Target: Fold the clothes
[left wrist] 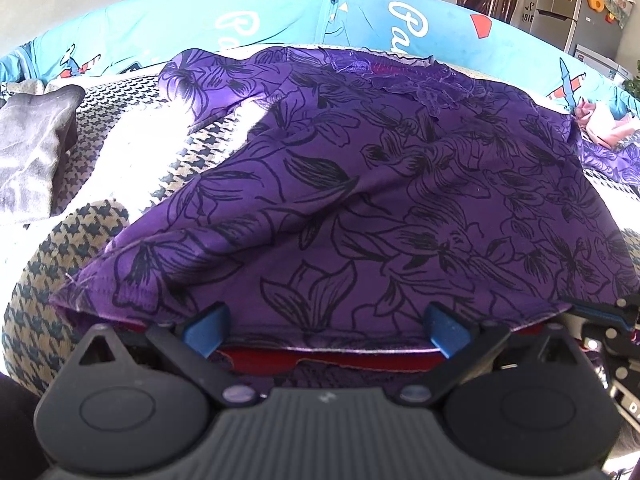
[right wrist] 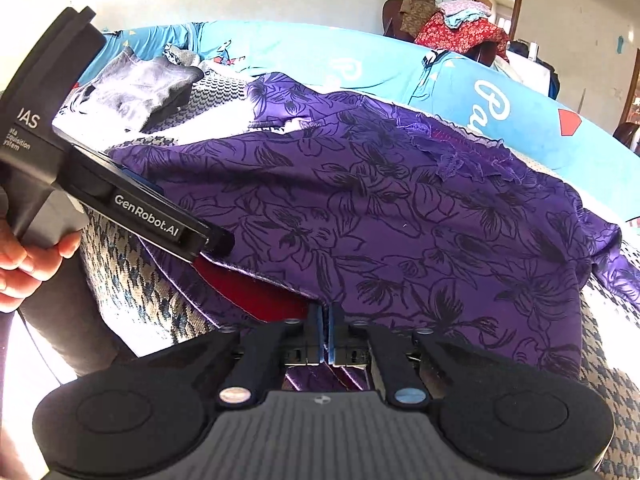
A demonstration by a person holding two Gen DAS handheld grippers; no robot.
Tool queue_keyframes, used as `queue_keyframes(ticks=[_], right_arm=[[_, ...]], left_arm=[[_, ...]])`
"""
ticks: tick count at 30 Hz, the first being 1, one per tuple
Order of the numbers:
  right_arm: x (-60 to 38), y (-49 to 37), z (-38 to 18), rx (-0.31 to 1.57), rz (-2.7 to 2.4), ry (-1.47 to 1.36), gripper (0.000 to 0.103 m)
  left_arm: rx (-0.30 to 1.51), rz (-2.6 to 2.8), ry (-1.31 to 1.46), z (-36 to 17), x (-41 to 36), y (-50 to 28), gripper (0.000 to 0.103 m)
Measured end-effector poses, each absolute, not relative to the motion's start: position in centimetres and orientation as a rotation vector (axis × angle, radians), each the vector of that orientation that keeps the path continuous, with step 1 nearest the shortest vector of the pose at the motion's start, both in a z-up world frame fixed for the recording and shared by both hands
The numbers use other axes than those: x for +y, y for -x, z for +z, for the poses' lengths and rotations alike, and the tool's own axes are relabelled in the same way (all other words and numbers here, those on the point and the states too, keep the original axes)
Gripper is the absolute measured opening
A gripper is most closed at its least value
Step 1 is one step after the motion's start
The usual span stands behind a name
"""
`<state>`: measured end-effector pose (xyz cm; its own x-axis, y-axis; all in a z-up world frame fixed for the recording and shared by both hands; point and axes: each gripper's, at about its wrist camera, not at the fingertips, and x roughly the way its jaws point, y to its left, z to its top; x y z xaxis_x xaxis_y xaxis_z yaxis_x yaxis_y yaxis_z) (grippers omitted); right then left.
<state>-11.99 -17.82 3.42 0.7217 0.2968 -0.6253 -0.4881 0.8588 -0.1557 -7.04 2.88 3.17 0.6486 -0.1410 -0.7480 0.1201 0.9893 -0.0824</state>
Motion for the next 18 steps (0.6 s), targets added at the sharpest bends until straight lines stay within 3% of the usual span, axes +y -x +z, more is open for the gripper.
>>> queue_keyframes(ticks=[12, 18], right_arm=[[-20.2, 14.1, 3.7, 0.733, 0.456, 0.278, 0.005], [-20.6, 14.6, 4.5, 0.698, 0.479, 0.236, 0.010]], left_arm=[[0.826, -0.133, 0.062, 4.4, 3.6, 7.9, 0.103], [0.806, -0.125, 0.037, 4.6, 3.1, 7.8, 0.103]])
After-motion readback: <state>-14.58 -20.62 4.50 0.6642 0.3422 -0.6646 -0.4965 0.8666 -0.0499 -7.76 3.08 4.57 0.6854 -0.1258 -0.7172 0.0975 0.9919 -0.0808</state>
